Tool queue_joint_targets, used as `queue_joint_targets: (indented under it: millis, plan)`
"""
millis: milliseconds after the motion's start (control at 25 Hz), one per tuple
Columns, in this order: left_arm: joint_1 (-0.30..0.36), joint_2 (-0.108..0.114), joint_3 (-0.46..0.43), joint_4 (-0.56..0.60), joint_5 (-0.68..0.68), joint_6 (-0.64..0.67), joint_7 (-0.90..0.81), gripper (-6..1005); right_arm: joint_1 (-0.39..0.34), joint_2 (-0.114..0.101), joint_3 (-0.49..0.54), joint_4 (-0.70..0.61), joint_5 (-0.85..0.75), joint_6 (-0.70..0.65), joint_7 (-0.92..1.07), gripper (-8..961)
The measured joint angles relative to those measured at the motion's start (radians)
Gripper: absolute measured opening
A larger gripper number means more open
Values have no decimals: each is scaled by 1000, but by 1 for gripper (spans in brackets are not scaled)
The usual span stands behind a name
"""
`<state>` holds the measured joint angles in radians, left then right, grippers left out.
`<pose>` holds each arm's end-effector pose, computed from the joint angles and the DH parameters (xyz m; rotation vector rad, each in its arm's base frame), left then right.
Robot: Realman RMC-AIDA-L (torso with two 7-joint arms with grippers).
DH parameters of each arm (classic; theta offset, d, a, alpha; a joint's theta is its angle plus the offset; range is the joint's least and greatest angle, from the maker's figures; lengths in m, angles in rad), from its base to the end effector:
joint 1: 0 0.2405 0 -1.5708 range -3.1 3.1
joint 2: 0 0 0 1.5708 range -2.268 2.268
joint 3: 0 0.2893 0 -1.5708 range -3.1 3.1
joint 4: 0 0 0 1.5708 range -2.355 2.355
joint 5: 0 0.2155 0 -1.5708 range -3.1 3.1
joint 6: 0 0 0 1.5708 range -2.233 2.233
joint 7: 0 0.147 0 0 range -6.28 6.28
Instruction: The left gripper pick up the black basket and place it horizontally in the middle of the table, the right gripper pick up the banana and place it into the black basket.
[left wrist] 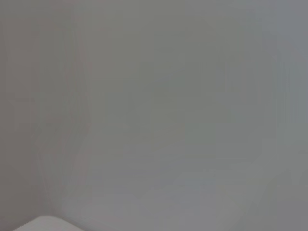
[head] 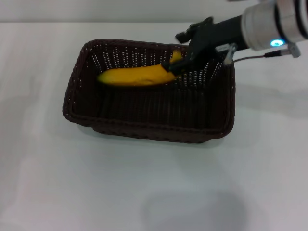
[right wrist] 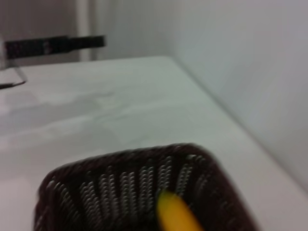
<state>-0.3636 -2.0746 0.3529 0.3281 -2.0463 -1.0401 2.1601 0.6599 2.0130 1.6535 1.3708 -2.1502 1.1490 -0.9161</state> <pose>-0.4355 0.3337 0.0652 -1.2752 -0.9735 -0.9116 0.1046 0.4153 -0.0195 -2.7107 0.2474 0.1445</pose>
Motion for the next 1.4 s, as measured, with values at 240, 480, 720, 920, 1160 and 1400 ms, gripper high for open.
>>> queue_joint_targets:
  millis: [240, 480, 720, 920, 1160, 1400]
  plan:
    - [10, -3, 0, -12, 0, -39, 4, 733, -192, -1, 190, -15, 352, -130, -155, 866]
    - [28, -5, 0, -60, -19, -89, 7, 733, -276, -7, 433, -466, 1085, 93, -663, 883]
    - [40, -6, 0, -116, -53, -141, 68, 733, -292, -2, 653, -869, 1320, 180, -1196, 881]
    - [51, -8, 0, -184, -110, -191, 166, 733, -306, 0, 678, -998, 1368, 17, -1647, 879]
    - [78, -11, 0, -233, -138, -264, 256, 733, -308, 0, 673, -1038, 1395, -50, -1700, 872]
    - [95, -11, 4, -251, -145, -276, 285, 733, -324, -1, 672, -1043, 1394, -42, -1679, 872]
